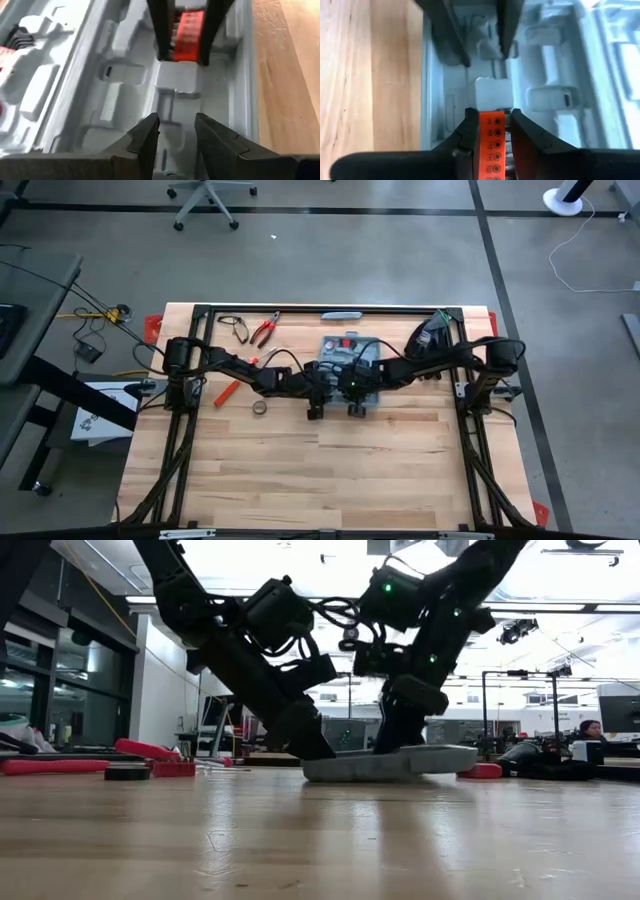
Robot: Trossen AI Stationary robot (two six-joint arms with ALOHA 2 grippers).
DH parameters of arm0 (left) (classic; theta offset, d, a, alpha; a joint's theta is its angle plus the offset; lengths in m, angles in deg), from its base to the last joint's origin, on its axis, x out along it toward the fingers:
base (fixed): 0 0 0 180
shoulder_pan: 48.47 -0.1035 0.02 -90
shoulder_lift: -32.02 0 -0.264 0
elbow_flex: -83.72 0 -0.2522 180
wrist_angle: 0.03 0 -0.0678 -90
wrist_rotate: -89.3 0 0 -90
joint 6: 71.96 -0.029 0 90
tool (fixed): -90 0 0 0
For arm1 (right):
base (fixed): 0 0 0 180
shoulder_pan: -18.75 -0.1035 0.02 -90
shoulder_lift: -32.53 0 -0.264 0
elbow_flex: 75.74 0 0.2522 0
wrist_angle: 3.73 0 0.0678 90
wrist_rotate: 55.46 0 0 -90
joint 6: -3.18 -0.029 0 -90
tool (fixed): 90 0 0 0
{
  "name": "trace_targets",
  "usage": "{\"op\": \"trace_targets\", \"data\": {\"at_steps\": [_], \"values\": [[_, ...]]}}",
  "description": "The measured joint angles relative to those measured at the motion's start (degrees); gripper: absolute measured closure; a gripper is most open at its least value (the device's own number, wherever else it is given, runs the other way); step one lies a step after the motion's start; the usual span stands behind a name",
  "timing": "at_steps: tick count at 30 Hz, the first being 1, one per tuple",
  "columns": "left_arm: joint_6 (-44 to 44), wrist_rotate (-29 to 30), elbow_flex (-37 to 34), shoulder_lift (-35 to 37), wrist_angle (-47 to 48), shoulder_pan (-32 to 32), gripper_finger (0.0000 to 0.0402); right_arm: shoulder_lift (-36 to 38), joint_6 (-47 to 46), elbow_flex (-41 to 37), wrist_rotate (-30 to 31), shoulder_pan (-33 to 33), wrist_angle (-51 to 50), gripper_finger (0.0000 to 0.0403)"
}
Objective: Prefit tool cases
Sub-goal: Remove the orange multi-bit set from the gray tool case
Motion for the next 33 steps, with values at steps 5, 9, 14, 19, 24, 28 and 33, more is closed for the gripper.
{"op": "trace_targets", "data": {"at_steps": [5,9,14,19,24,28,33], "values": [[-0.08,-0.01,-0.17,0.00,0.76,-0.01,0.0275,2.48,0.81,-0.09,3.67,-0.38,-2.00,0.0391],[-0.11,-0.07,-0.15,-0.02,0.73,0.02,0.0275,4.31,1.12,-0.07,4.85,-0.31,-2.12,0.0398],[-0.11,-0.15,-0.17,-0.06,0.69,0.02,0.0275,6.65,0.99,0.03,5.24,-0.33,-2.67,0.0399],[-0.11,-0.17,-0.17,-0.06,0.65,0.02,0.0275,7.08,-0.65,0.09,3.71,0.25,-2.97,0.0401],[-0.13,-0.17,-0.17,-0.06,0.65,0.05,0.0275,7.04,-1.36,-0.61,-2.28,1.64,0.21,0.0386],[0.04,-0.17,-0.20,-0.06,0.63,0.07,0.0275,6.99,-4.05,-2.83,-5.16,3.53,3.42,0.0345],[0.24,-0.19,-0.20,-0.06,0.61,0.07,0.0275,6.99,-10.48,-6.12,-8.14,6.46,9.05,0.0292]]}}
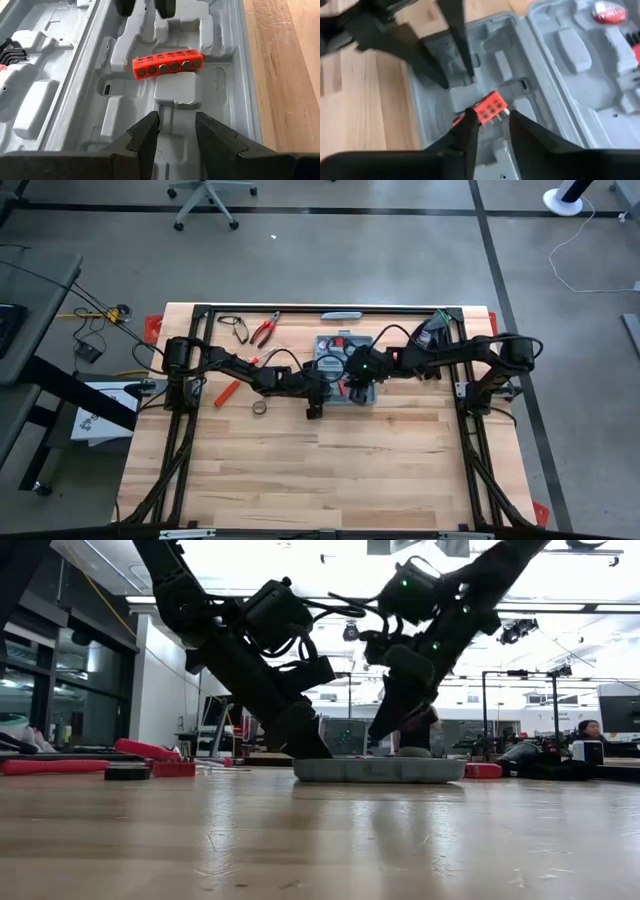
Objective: Prefit tool cases
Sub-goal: Remove the orange multi-bit set from the gray tool case
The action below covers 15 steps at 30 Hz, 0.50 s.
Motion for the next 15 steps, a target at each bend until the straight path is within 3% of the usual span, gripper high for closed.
{"op": "trace_targets", "data": {"at_steps": [7,15], "values": [[0.03,0.00,0.00,0.00,0.00,0.00,0.0275,-0.02,-7.42,-1.94,-2.94,2.03,4.90,0.0250],[0.12,-0.79,-0.10,-0.07,-1.34,0.00,0.0275,-1.58,-12.45,-2.71,-2.94,1.17,6.57,0.0244]]}}
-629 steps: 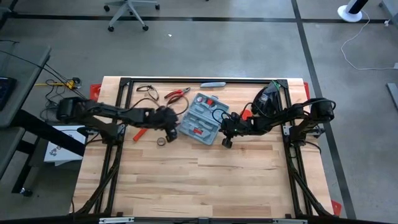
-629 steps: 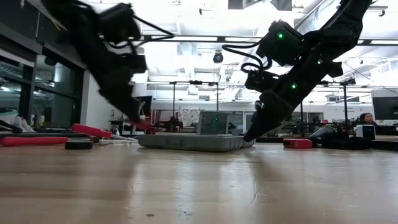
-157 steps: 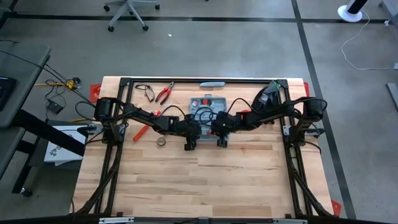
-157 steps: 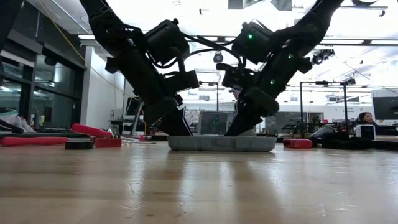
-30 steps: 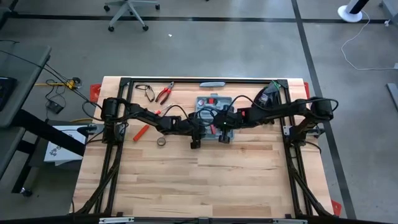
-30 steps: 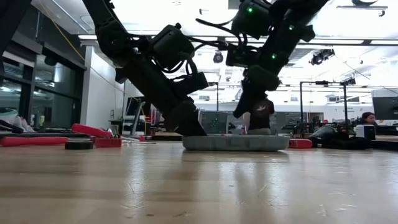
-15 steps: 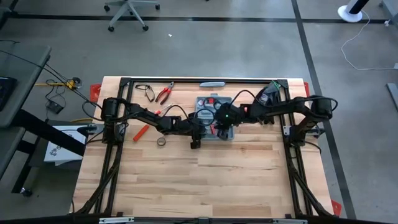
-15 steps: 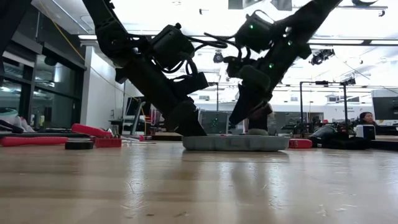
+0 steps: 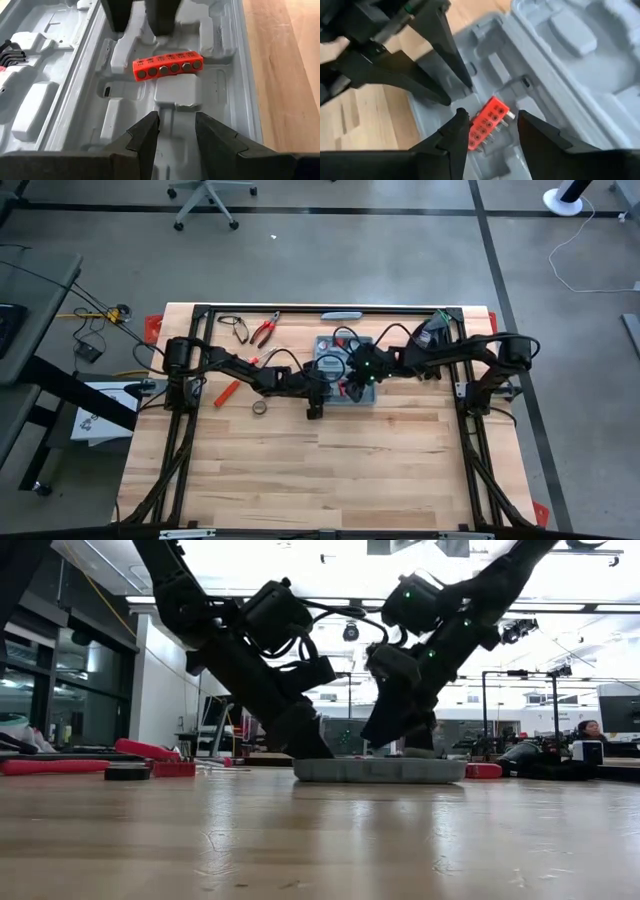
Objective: Prefit tool cases
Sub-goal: Remove the orange multi-bit set from the gray tool case
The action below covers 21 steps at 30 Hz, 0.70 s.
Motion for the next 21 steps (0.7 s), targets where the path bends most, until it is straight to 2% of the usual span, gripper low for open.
{"op": "trace_targets", "data": {"at_steps": [5,21], "values": [[0.99,-0.61,-0.01,-0.02,-1.02,0.18,0.0275,-2.45,-3.32,-0.04,0.18,0.05,0.05,0.0244],[1.00,-0.58,0.05,-0.04,-1.50,0.16,0.0275,-3.77,-7.90,0.00,-0.66,-0.01,2.32,0.0244]]}}
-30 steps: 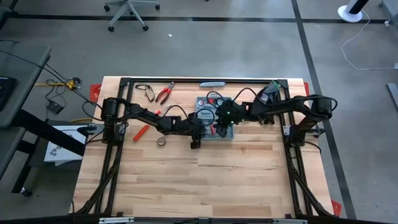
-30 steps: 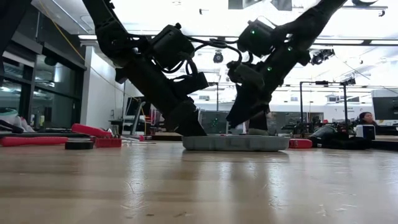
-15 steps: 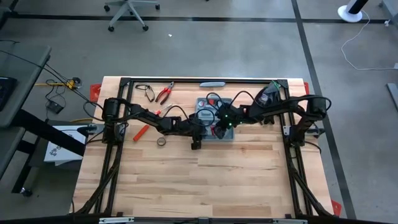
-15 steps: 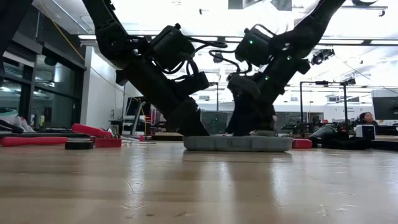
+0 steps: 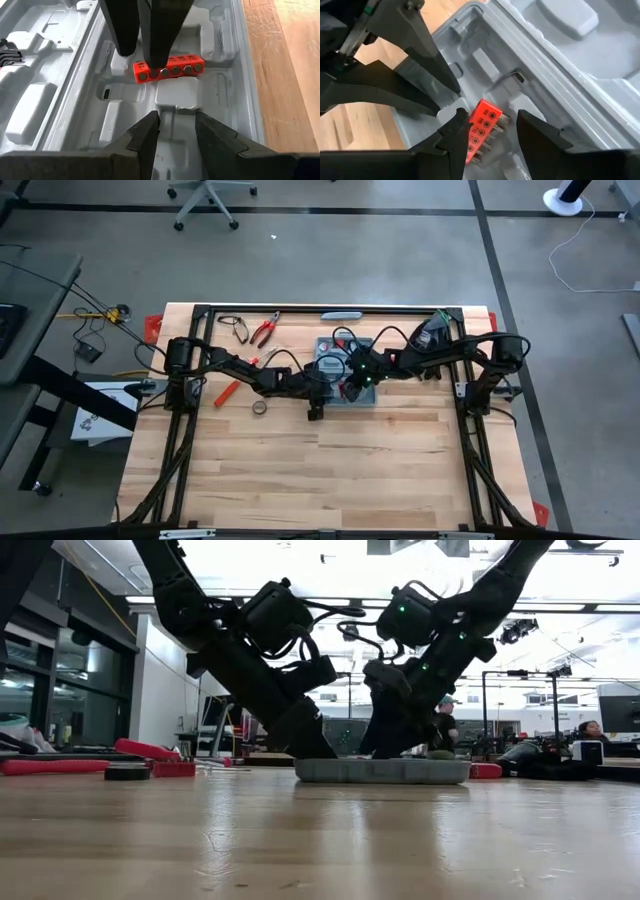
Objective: Prefit tool cases
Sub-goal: Remove the orange multi-bit set from the gray tool case
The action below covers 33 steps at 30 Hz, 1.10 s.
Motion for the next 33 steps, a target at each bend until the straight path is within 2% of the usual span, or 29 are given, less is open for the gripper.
{"op": "trace_targets", "data": {"at_steps": [10,14,17,20,23,27,33], "values": [[0.00,-0.10,0.00,0.00,-0.17,0.02,0.0275,-2.88,-0.79,0.09,-2.10,-0.26,2.44,0.0244],[0.00,-0.11,0.02,-0.02,-0.08,0.02,0.0275,-2.80,0.46,0.21,2.51,-1.36,0.46,0.0251],[0.00,-0.08,0.04,-0.04,-0.13,0.02,0.0275,-2.74,0.37,0.24,5.51,-2.57,-0.43,0.0290],[0.00,0.13,0.04,-0.04,-0.09,0.02,0.0275,-2.65,1.16,0.22,7.98,-4.32,-0.61,0.0363],[0.02,0.23,0.04,-0.04,0.21,0.01,0.0275,-2.60,2.38,0.20,10.79,-5.89,-1.01,0.0371],[0.01,0.23,0.07,0.00,0.55,0.00,0.0275,-1.37,3.10,0.18,12.35,-7.09,-1.41,0.0401],[-0.02,0.34,0.11,0.04,1.71,0.00,0.0275,3.92,5.34,-0.19,13.08,-7.51,-6.23,0.0400]]}}
